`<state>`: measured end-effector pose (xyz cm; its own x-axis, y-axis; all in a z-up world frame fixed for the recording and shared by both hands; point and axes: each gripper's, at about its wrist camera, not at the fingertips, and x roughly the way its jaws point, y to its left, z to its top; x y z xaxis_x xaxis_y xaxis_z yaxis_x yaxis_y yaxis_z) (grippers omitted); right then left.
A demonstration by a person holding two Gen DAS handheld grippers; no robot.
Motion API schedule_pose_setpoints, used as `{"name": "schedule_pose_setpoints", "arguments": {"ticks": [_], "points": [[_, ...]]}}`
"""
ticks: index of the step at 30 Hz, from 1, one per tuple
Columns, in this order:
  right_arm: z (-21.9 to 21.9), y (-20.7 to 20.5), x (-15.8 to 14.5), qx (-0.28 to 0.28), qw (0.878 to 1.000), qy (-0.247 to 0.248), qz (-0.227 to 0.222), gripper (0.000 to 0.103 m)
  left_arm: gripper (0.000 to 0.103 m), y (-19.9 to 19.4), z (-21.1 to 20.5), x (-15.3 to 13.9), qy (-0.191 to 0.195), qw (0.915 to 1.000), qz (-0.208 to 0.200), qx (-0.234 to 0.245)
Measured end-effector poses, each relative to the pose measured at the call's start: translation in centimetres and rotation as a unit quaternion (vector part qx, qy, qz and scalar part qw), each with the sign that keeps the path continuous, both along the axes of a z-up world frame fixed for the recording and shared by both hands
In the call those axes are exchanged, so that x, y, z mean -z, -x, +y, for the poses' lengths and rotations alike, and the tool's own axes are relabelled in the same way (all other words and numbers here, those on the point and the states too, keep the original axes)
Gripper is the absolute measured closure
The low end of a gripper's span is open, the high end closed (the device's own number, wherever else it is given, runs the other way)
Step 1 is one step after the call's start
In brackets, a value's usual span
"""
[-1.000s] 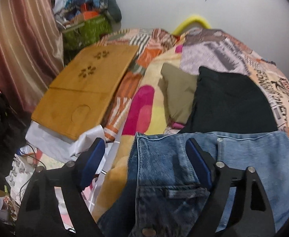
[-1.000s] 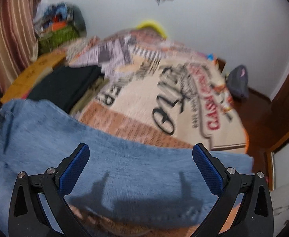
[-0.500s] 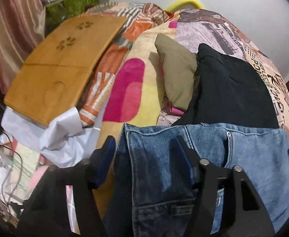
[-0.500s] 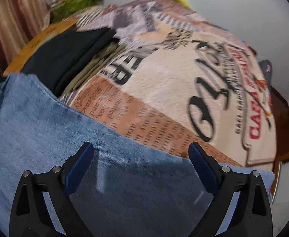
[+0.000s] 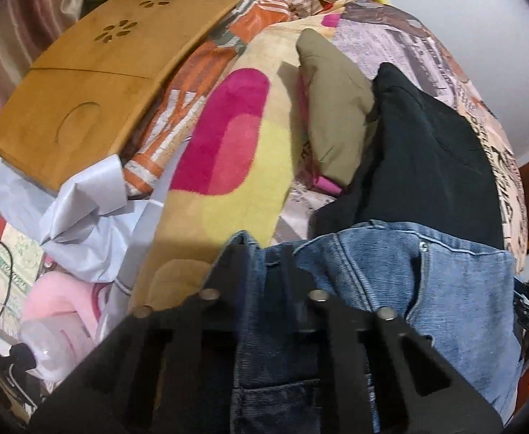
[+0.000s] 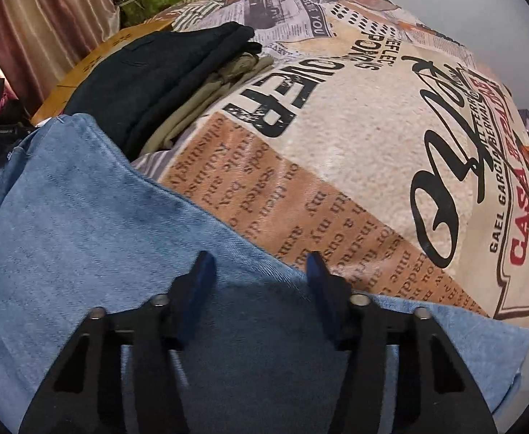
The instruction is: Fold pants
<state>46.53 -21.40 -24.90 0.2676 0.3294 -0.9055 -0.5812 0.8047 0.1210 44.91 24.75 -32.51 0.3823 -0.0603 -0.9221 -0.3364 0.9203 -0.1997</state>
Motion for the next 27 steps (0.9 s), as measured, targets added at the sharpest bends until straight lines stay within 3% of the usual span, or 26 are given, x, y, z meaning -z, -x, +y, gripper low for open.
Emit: {"name": "schedule_pose_setpoints", "arguments": {"ticks": [3,7,15,27], "points": [[-0.1,0.2,-0.2,0.008,1.0,0.0,-0.006,0.082,0.099,0.4,-0.4,-0.6,-0.019,0.9994,-0.012,0.025],[-0.7,0.3,-0.6,0.016,1.0,-0.016,-0.009,0.089,0.099,1.8,-1.2,-2.2,-0.052,0.9972,-0.034,0.041],[-1.4,0.3,-4.4,0.03,0.997,-0.044,-0.056,0.093,0.1,2.6,-1.3,-8.1,-0.078,0.9905,-0.106,0.038],[-1.7,-1.4,-9.6,0.062,0.986,-0.076,-0.135,0.095,0.1,0.4,-1.9,-12.8,-0.083,0.9839,-0.154,0.039]]}}
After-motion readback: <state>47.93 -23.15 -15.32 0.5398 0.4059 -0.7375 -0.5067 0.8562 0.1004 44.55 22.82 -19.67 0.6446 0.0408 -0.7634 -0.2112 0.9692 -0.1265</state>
